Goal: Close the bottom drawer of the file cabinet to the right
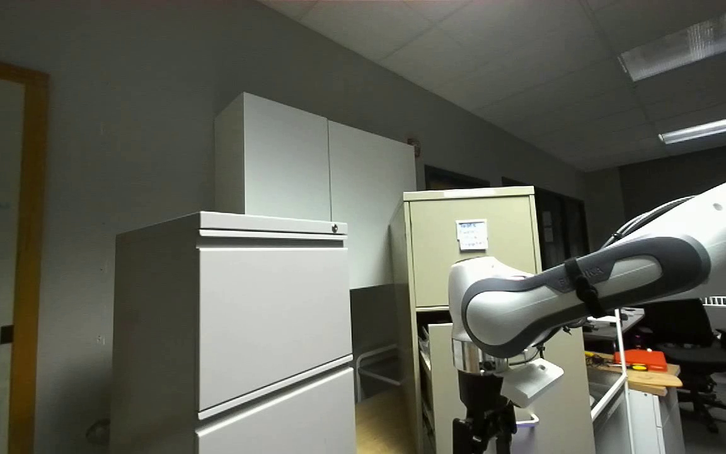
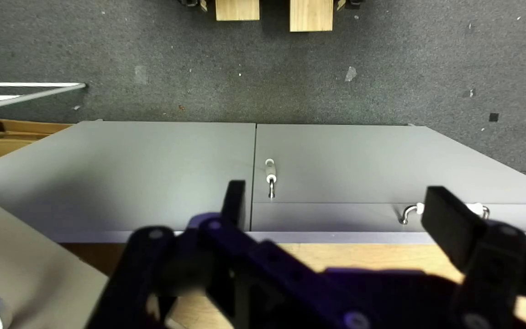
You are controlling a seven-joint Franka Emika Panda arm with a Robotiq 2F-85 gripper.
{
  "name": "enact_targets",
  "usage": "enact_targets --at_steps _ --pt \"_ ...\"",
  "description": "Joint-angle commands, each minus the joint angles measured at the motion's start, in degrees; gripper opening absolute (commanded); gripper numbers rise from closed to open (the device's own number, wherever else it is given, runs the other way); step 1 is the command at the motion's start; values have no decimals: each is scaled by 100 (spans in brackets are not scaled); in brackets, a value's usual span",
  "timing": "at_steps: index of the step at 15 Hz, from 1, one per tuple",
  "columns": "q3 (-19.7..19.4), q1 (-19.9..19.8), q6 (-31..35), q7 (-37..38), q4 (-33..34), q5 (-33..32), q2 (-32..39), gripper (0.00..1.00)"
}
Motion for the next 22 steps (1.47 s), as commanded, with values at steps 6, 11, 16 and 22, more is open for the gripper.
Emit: enact_targets --at_steps 6,11,16,22 --pt "104 -302 1432 1346 -22 126 222 67" --pt "97 -768 2523 2302 -50 85 440 27" --pt "72 -1449 3404 3099 -192 23 445 0" --pt "475 -2152 5167 4413 -314 -10 1070 0"
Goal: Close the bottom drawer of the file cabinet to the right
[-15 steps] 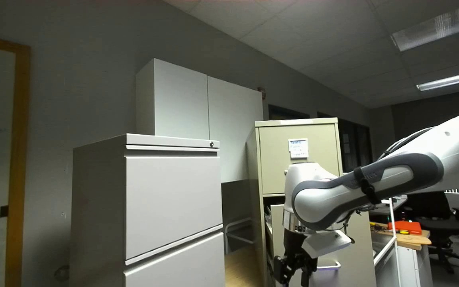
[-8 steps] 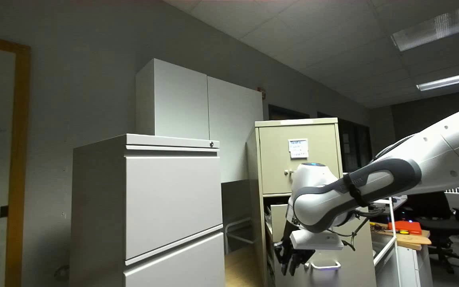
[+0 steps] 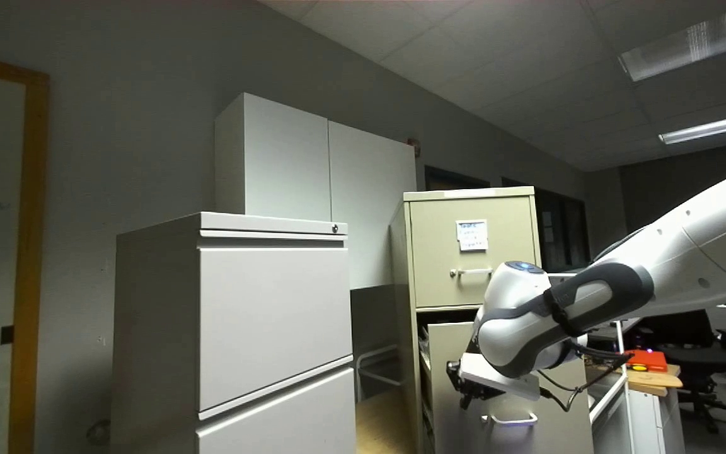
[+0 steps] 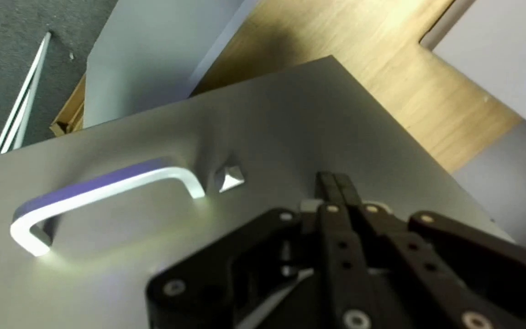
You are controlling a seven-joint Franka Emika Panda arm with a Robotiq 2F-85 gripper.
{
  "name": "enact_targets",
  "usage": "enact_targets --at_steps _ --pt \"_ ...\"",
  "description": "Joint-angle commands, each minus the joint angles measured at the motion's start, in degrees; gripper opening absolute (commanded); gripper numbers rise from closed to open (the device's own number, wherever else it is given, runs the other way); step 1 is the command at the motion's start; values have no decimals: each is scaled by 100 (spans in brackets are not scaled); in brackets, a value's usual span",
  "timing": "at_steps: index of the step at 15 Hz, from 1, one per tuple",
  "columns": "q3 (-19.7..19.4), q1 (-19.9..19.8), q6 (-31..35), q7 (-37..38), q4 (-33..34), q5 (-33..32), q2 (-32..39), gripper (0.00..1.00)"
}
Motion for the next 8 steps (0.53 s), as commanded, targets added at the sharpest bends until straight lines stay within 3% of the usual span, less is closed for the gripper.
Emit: enact_targets --at_steps 1,4,6,8 --pt "463 -513 1181 1028 50 -102 643 0" --pt "1156 -1257 2149 2080 146 -391 1198 0" --pt "1900 -2182 2649 2945 226 -873 1401 0" --pt "2366 -2987 2873 3830 259 -1588 1274 0"
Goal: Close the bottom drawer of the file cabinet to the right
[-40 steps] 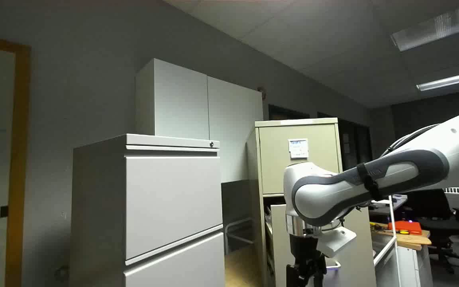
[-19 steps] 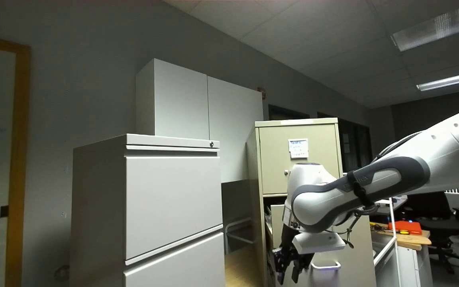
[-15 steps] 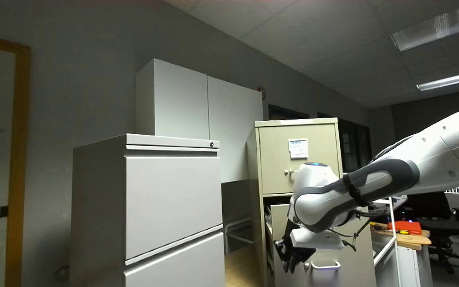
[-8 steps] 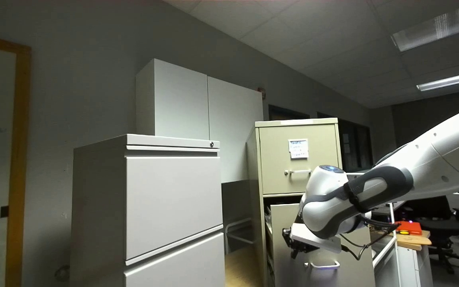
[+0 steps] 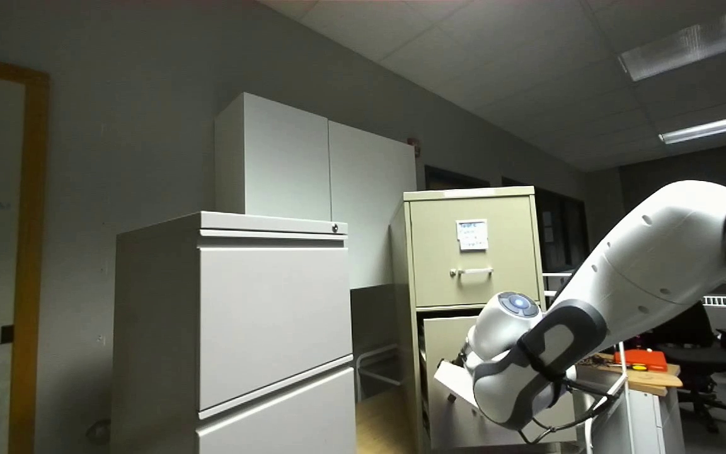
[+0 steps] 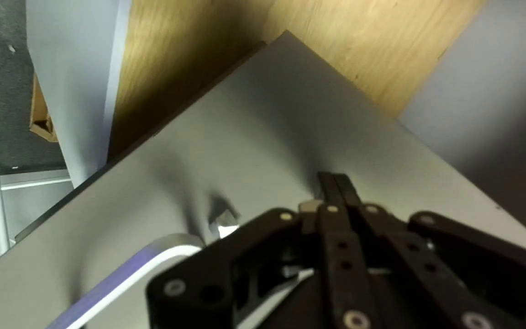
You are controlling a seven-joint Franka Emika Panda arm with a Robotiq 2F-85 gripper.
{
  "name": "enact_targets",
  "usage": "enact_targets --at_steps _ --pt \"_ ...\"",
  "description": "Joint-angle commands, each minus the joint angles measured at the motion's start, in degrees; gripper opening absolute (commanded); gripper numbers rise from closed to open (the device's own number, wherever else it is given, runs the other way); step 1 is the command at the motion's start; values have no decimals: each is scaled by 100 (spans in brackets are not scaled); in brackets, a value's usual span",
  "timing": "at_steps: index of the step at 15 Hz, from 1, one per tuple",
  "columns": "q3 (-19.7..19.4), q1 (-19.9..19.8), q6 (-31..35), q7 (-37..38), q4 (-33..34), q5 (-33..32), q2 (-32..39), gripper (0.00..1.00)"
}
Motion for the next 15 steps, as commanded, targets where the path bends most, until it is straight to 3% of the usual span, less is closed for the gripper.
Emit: enact_targets --at_steps 1,5,11,15 --pt "976 -1532 399 1417 445 -956 224 0" --pt "2422 -2995 242 2671 671 -1299 -137 0" --pt "4714 -5046 -371 4350 1200 -1289 -1023 0" --pt "5914 -6349 -948 5236 1820 -1211 -1695 0"
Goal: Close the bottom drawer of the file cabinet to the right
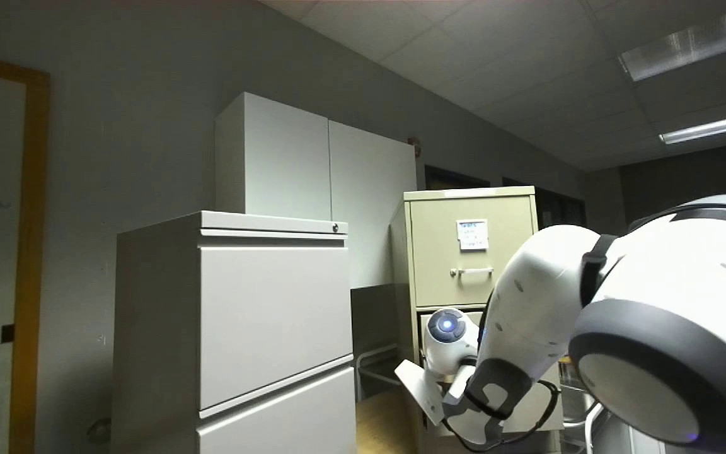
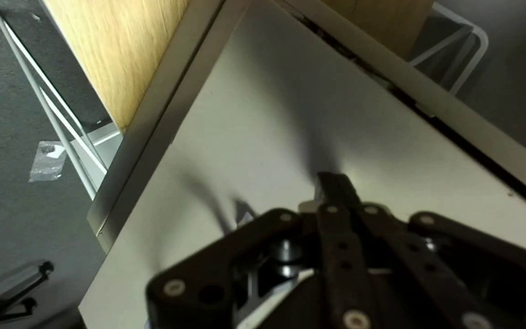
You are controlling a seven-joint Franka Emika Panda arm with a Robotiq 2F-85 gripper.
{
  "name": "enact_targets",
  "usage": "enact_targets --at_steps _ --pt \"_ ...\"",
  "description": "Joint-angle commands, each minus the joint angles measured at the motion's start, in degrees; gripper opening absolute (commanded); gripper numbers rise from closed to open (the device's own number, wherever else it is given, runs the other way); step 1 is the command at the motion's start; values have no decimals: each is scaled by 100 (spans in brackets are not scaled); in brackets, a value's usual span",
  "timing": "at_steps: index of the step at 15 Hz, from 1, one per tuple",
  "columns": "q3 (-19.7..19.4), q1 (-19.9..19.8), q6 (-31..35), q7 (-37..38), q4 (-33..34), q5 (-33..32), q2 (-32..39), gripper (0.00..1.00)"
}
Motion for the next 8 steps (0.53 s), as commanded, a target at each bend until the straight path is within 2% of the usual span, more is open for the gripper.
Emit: enact_targets --at_steps 1,4,8 --pt "1062 -1437 -505 344 837 460 -705 0" --pt "1731 -2311 -1076 417 1518 995 -1205 0" --pt "1978 -2771 -2324 472 2321 1508 -1860 0"
